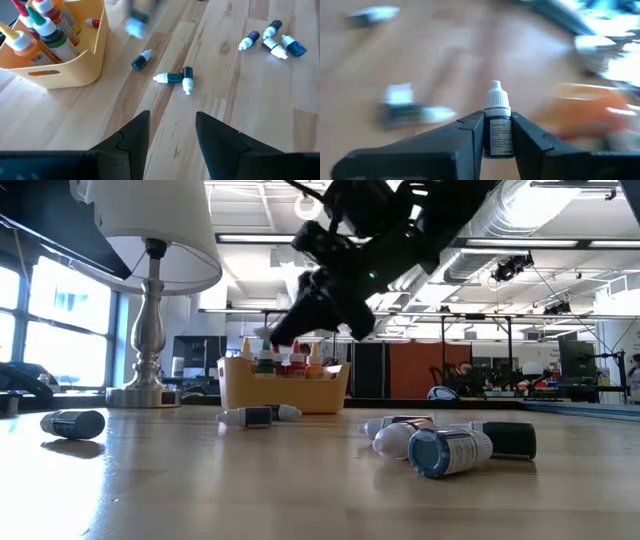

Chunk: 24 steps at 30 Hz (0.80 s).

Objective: Pick & Place food coloring
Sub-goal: Put the top small dark blue food coloring bottle into the bin, then put the bottom small black food coloring bottle into the bin

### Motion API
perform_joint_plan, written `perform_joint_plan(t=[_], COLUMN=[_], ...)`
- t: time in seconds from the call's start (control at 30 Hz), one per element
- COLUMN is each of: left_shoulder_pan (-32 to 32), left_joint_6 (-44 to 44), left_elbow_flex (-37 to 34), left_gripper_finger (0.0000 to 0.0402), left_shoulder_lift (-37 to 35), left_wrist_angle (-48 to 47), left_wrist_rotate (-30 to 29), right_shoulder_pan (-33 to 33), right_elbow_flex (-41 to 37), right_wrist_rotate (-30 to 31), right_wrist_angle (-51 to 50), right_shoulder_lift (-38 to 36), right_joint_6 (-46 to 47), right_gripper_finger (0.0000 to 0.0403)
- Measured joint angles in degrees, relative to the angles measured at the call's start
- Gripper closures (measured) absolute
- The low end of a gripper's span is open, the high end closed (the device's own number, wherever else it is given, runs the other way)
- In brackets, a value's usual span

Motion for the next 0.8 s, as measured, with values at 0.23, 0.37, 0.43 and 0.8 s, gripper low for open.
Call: perform_joint_plan(t=[0.23, 0.37, 0.43, 0.8], left_shoulder_pan=[0.01, 0.01, -0.01, 0.01], left_joint_6=[0.42, 0.42, 0.42, 0.42], left_elbow_flex=[0.00, 0.00, 0.00, 0.00], left_gripper_finger=[0.0246, 0.0246, 0.0246, 0.0246], left_shoulder_lift=[0.00, 0.00, 0.00, 0.00], left_wrist_angle=[0.13, 0.11, 0.17, 0.12], left_wrist_rotate=[-0.38, -0.83, -1.33, -1.45], right_shoulder_pan=[-9.69, -13.62, -14.38, -13.71], right_elbow_flex=[-0.01, -0.05, -0.03, -0.03], right_wrist_rotate=[4.61, 2.18, 0.05, -0.43], right_wrist_angle=[-0.62, -1.97, -1.77, -3.14], right_shoulder_lift=[-0.04, 0.17, 0.14, 0.14], right_joint_6=[-0.01, 0.89, 0.97, 1.32], right_gripper_finger=[0.0328, 0.0315, 0.0313, 0.0271])
